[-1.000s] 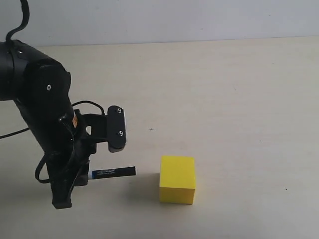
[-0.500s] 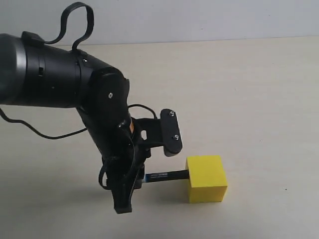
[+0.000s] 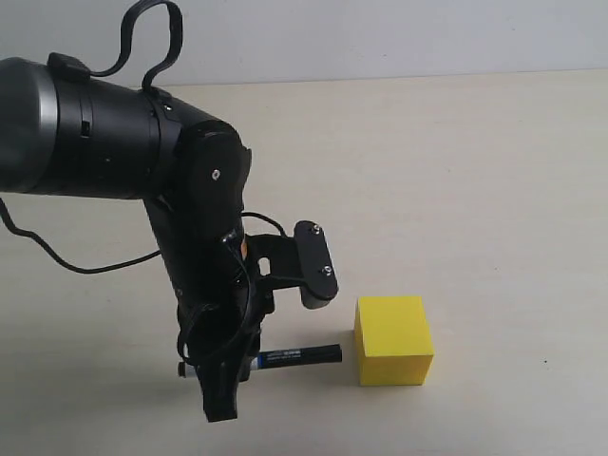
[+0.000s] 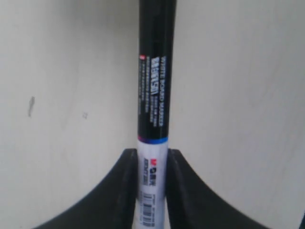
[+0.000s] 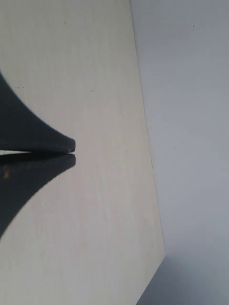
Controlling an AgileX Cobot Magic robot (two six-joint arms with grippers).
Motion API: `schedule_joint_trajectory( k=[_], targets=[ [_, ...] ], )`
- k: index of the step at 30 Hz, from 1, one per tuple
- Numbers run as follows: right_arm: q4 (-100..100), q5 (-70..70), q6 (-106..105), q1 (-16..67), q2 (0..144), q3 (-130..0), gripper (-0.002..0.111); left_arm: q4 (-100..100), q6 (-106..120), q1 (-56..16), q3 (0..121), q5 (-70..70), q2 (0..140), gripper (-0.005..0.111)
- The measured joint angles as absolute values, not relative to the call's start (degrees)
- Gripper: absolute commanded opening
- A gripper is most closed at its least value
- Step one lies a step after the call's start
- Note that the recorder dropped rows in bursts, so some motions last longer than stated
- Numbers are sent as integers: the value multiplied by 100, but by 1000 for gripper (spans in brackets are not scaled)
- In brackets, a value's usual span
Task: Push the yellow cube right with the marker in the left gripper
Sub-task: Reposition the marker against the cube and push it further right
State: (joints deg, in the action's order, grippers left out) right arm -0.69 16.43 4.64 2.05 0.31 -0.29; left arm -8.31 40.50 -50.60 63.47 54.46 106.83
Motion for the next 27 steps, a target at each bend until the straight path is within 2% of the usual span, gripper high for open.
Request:
schedule_joint_trajectory(
  k=[6,9,15,20,27],
  targets=[
    [-69,1643,464,205,31,-29,0,-911,4061,-5282,6488,4617,10739,0],
    [-69,1643,464,205,31,-29,0,-918,4050,-5366,6616,4723,10846,0],
    [-69,1643,464,205,31,-29,0,-628,3759,-5046,6621,5584,10880,0],
    [-69,1643,464,205,31,-29,0,-616,3733,-5106,6684,5148,11052,0],
    [-69,1643,464,205,31,-29,0,-627,3722,-5502,7552,5103,11747,0]
  ],
)
